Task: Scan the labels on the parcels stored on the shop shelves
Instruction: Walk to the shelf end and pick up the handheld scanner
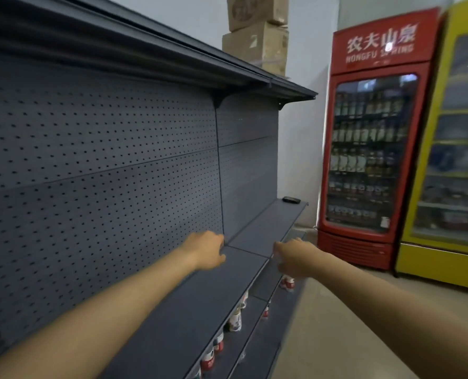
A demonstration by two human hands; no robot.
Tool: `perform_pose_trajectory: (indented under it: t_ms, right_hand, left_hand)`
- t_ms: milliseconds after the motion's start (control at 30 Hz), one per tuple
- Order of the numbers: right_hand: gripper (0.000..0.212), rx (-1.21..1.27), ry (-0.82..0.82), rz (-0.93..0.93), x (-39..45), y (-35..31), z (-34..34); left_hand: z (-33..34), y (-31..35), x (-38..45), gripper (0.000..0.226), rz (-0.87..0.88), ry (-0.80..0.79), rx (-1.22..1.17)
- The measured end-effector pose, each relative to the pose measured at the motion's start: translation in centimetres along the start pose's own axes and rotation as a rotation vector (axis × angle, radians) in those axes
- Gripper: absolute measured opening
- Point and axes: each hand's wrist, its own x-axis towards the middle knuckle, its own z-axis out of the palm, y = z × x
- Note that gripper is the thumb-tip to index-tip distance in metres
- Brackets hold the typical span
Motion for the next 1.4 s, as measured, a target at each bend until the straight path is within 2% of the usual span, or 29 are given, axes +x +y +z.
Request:
perform_pose_trajectory:
  t_ms: [233,367,567,667,833,900,1233,1400]
  right_hand:
    - [0.046,0.025,0.023,0.175,9.1,7.5,-0.9]
    - [0.042,0.073,0.020,0.280,12.2,12.7,-0.9]
    - [0.037,0.185,0.055,0.392,18.2,23.0,0.4]
    - [0.037,0.261,0.069,0.421,21.2,28.2,1.0]
    - [0.037,0.278,0.062,0.422,26.9,35.7,1.3]
    - [0.034,0.270,0.064,0.409,29.4,37.8,1.4]
    - [0.047,0.271,0.038,0.357,44.5,47.4,3.0]
    - [0.046,0.250,0.015,0.342,53.1,52.6,3.6]
  left_hand:
    - [-0.9,2.0,16.3,0.041,0.189,0.027,-0.045]
    - [-0.6,5.8,24.2,0.040,0.282,-0.002,-0.060]
    - [1.0,12.3,35.3,0.037,0.416,0.055,-0.120]
    - [1.9,14.8,40.3,0.034,0.417,0.040,-0.135]
    - [2.1,17.1,49.3,0.041,0.363,0.040,-0.099]
    - [2.2,17.5,52.4,0.044,0.340,0.036,-0.126]
    - [5.4,19.6,70.5,0.041,0.353,0.063,-0.065]
    - [6.4,19.3,80.1,0.040,0.324,0.023,-0.048]
